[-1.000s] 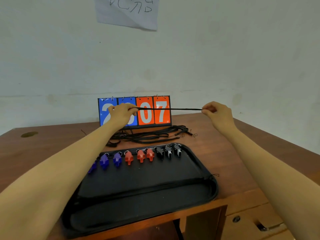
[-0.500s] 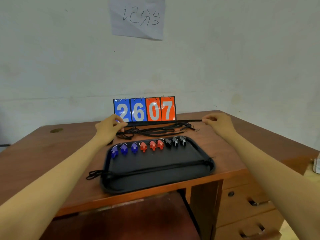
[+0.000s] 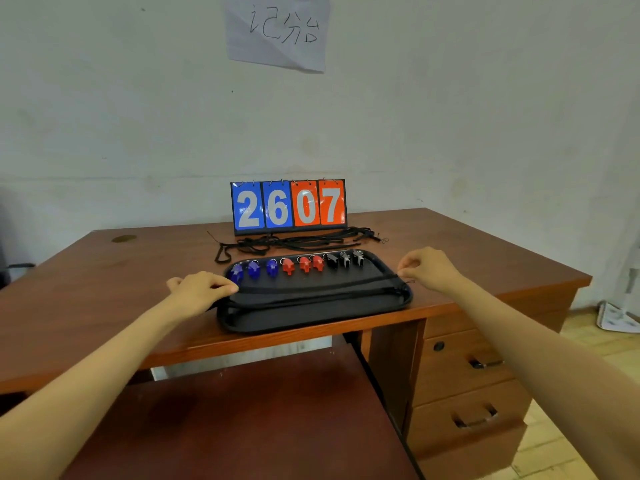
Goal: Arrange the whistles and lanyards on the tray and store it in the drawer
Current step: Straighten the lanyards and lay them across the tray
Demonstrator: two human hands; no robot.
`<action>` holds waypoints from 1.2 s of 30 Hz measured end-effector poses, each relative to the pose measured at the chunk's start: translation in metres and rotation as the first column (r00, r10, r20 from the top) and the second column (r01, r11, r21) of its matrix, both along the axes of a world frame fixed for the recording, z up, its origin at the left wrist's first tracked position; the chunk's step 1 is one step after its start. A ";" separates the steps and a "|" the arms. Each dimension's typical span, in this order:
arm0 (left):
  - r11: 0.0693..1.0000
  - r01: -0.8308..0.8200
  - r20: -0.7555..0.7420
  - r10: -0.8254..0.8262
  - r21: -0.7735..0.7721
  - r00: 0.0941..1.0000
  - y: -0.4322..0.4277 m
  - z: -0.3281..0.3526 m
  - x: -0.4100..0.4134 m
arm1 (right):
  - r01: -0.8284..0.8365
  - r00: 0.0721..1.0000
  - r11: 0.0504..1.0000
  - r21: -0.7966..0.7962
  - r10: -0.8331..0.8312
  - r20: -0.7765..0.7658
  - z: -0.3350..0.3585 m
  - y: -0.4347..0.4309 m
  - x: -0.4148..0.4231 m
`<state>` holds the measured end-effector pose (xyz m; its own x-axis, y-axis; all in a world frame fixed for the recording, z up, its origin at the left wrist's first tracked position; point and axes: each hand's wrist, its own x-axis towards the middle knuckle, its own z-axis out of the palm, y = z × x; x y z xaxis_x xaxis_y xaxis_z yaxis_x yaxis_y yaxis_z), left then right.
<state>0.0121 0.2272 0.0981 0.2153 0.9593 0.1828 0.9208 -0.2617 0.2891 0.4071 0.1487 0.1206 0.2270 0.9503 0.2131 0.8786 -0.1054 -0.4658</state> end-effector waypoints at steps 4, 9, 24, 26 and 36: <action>0.999 -0.008 -0.031 0.009 0.038 0.999 -0.006 -0.005 0.005 | 0.010 0.996 0.998 -0.066 -0.005 0.087 -0.005 -0.003 -0.006; 0.995 -0.008 -0.084 0.016 0.104 0.996 -0.010 -0.005 0.005 | 0.057 0.982 0.996 -0.068 -0.044 0.183 -0.013 0.001 -0.007; 0.973 0.116 -0.115 -0.094 0.201 0.989 -0.014 -0.010 0.020 | -0.170 0.863 0.985 -0.024 0.160 0.479 -0.006 0.010 -0.050; 0.973 0.090 -0.041 -0.083 0.212 0.996 -0.010 -0.002 0.025 | -0.249 0.870 0.969 -0.004 0.225 0.438 0.001 0.018 -0.068; 0.978 -0.199 -0.014 0.200 0.066 0.980 0.099 0.030 0.016 | -0.449 0.868 0.893 -0.037 0.445 0.222 0.025 0.122 -0.156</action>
